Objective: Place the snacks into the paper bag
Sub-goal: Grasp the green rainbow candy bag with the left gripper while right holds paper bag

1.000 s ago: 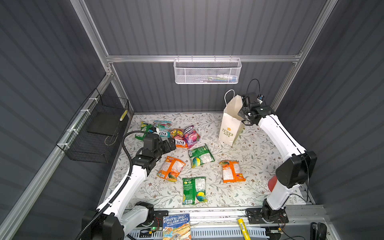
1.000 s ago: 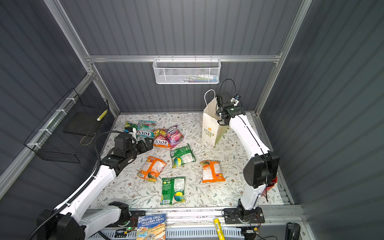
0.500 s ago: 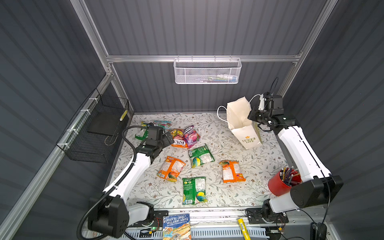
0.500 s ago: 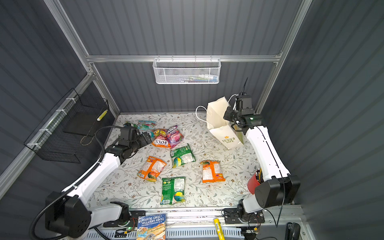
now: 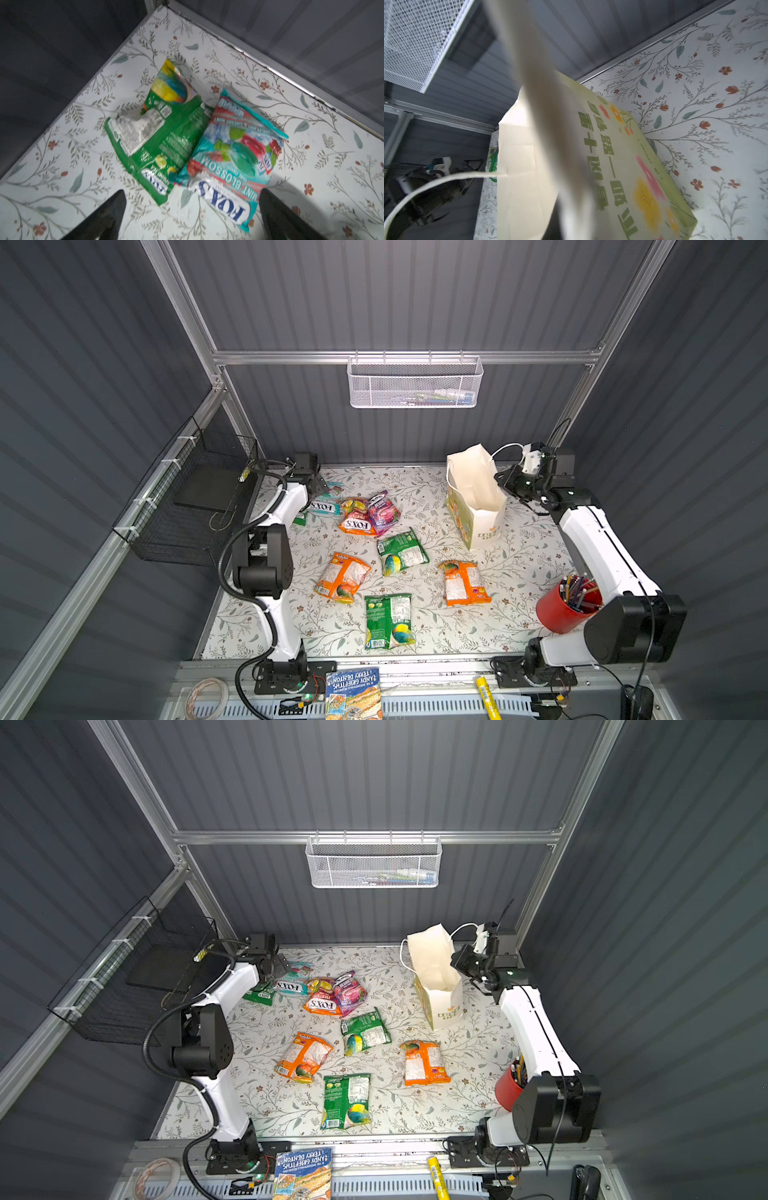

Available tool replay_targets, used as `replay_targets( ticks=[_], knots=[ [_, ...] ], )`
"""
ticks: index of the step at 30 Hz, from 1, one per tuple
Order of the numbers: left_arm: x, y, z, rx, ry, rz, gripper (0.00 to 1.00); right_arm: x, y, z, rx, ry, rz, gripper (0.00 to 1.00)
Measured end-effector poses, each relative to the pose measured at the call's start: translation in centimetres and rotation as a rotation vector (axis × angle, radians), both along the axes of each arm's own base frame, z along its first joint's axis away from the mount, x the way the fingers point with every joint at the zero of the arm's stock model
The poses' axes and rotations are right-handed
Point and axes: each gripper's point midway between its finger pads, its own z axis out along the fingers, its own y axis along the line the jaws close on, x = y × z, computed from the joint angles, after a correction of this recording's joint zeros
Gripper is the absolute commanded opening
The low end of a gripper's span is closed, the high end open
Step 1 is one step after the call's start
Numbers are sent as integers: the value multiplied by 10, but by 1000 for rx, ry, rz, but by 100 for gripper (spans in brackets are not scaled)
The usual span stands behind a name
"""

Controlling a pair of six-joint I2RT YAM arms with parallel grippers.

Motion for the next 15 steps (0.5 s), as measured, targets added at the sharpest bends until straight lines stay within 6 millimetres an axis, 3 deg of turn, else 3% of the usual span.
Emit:
replay_targets(
  ticks=[3,8,15],
  knots=[
    [20,4,2,35,1,-11,100,-2,8,7,82,1,36,0],
    [33,23,-4,71,31,-26,100,-8,23,15,150,-11,93,0],
    [55,47,-40,82,103,-61,100,-17,24,-15,159,56,79,0]
  ],
)
